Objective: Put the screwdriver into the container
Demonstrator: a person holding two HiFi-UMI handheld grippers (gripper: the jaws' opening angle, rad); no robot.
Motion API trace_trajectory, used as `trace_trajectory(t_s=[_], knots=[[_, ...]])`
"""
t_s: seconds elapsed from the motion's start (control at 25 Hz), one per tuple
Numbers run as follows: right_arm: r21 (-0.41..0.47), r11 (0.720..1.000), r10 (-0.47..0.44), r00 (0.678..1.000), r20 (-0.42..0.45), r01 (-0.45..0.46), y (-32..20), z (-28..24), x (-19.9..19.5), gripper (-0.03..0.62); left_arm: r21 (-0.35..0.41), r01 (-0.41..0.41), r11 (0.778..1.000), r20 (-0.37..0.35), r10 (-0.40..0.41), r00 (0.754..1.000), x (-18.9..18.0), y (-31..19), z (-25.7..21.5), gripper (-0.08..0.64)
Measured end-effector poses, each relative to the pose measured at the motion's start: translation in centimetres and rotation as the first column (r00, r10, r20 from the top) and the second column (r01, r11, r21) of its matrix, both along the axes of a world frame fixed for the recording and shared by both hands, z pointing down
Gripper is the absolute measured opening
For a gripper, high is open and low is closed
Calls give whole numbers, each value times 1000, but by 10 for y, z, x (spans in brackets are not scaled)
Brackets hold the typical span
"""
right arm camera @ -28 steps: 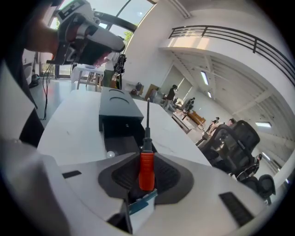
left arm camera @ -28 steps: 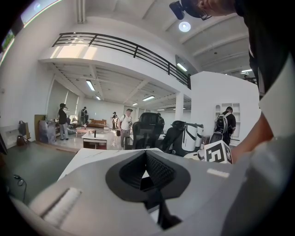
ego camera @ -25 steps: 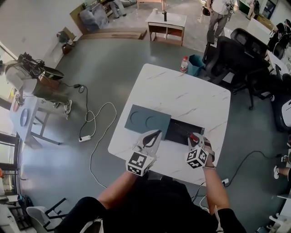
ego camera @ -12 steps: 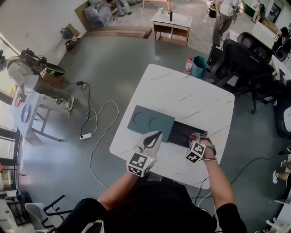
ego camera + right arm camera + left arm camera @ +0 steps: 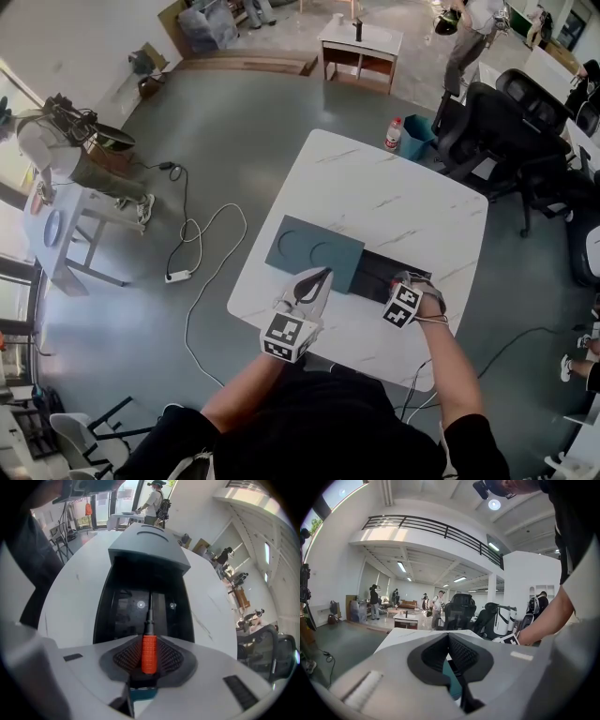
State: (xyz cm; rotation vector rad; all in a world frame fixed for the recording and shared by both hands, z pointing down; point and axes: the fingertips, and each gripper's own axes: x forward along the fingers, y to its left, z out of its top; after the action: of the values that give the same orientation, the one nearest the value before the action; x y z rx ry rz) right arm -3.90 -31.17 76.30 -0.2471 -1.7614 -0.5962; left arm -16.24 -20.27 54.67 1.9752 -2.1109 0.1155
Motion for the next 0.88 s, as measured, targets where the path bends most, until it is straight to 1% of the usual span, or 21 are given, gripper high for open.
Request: trace_trajectory(t_s=[0.12, 0.32, 0.48, 0.6, 0.68, 0.76, 0.84, 0.88], knots=[[-23, 1000, 3, 1000, 0, -3, 0, -1, -1, 98, 1, -1, 1000, -2, 1, 1000, -2, -1, -1, 8], [-33, 999, -4, 1000, -4, 4, 0, -1, -1, 101, 7, -8, 1000, -3, 8, 1000, -2, -1, -2, 8], [-33, 999, -28, 1000, -1, 28, 1, -2, 1, 140, 6, -8, 1000, -2, 8, 1000, -2, -1, -2, 8], [-37, 999, -14, 1000, 23, 15, 1, -8, 4, 147, 6, -8, 1000, -6, 8, 1000, -1, 0, -2, 8], [-41, 999, 9, 999, 51, -7, 2, -18, 7, 149, 7, -13, 1000, -7, 13, 1000, 1, 1, -2, 8], [-37, 999, 43, 993, 110, -39, 1, -34, 7, 149, 8, -20, 1000, -9, 20, 1000, 3, 2, -3, 8], [-46, 995, 98, 976, 194, -90, 0, -55, 7, 149, 10, -29, 1000, -12, 29, 1000, 6, 1, -4, 8], [-53, 991, 132, 961, 242, -123, -1, -67, 8, 144, 11, -35, 999, -12, 35, 999, 9, 0, -4, 8]])
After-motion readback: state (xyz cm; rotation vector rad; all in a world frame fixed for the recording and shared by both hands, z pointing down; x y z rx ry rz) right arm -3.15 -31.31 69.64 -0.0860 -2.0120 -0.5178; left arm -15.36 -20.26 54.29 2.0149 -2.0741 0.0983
